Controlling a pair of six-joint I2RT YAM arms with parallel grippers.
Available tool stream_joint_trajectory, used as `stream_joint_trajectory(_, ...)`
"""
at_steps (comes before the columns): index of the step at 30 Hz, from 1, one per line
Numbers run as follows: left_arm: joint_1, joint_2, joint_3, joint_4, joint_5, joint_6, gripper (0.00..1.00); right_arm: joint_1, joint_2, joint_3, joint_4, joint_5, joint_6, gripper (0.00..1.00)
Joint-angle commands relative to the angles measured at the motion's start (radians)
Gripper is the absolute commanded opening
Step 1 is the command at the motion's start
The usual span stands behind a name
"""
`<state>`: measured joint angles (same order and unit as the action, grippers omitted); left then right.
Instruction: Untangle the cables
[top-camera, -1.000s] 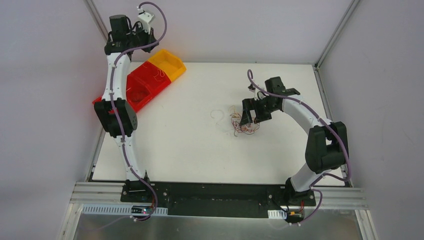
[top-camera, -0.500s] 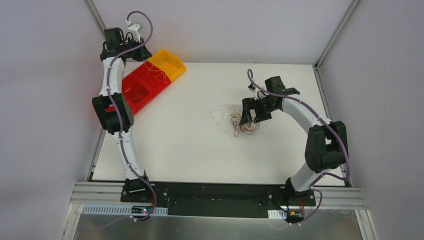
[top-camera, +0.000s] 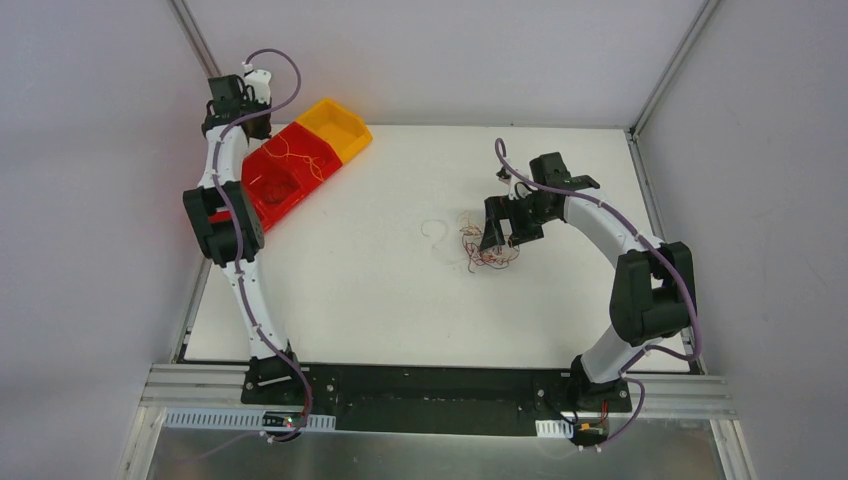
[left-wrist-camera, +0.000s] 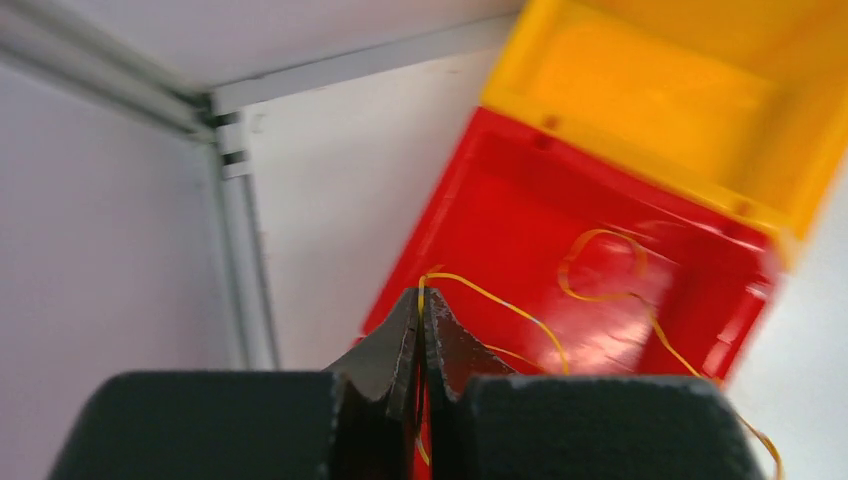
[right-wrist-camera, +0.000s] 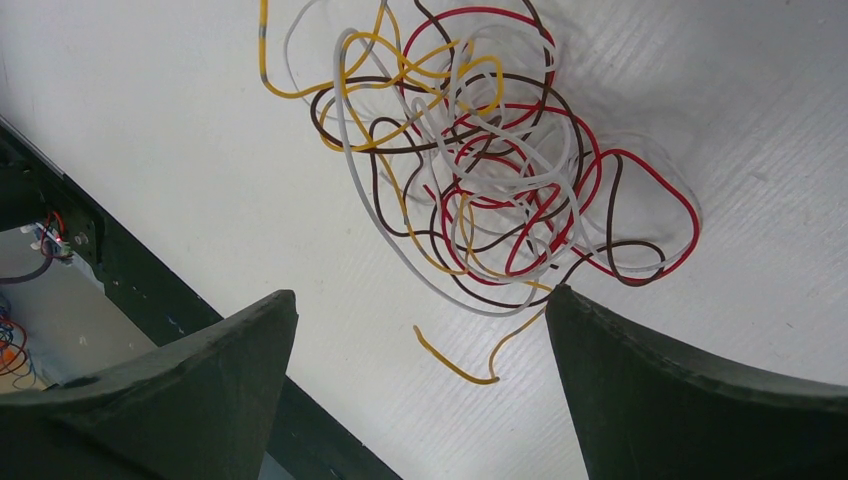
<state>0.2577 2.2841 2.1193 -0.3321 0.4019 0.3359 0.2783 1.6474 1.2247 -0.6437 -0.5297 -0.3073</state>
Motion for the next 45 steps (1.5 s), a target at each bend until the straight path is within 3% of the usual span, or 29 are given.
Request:
stream_joint_trajectory(1, -0.045, 0.013, -0.011, 0.157, -0.35, 0.126, 0.0, -0.005, -0.001, 0.044, -0.033, 0.0, 0.0, 0.99)
stream_joint_trajectory(5, -0.11, 0.035, -0.037, 0.341, -0.548, 0.168, 0.0, -0.005, 0.009, 0.056, -0.04, 0.0, -0.001, 0.99)
stream_joint_trajectory(8, -0.182, 0.068, -0.106, 0.641, -0.734, 0.311, 0.0, -0.004, 0.011, 0.057, -0.04, -0.002, -0.003, 0.99)
stream_joint_trajectory(10, -0.216, 0.079, -0.17, 0.808, -0.761, 0.406, 0.0, -0.005, 0.012, 0.057, -0.039, -0.001, -0.003, 0.99)
stream_joint_trajectory(18, -0.253, 0.098, -0.224, 0.847, -0.782, 0.49, 0.0, -0.011, -0.006, 0.04, -0.039, 0.006, -0.016, 0.99)
stream_joint_trajectory(22, -0.235, 0.014, -0.331, 0.69, -0.658, 0.384, 0.0, -0.017, -0.015, 0.023, -0.034, 0.005, -0.016, 0.99)
stream_joint_trajectory(29, -0.171, -0.038, -0.262, 0.326, -0.485, 0.17, 0.0, -0.023, -0.029, 0.013, -0.031, 0.004, -0.017, 0.99)
stream_joint_trajectory(34, -0.139, -0.067, -0.204, 0.209, -0.423, 0.057, 0.43, -0.024, -0.028, 0.013, -0.031, -0.007, -0.012, 0.99)
stream_joint_trajectory(40, -0.123, -0.1, -0.098, 0.098, -0.274, 0.002, 0.62, -0.024, -0.025, 0.014, -0.028, -0.016, -0.009, 0.99)
stream_joint_trajectory(45, -0.115, -0.11, -0.033, -0.038, -0.132, 0.066, 0.73, -0.027, -0.028, 0.012, -0.028, -0.016, -0.011, 0.99)
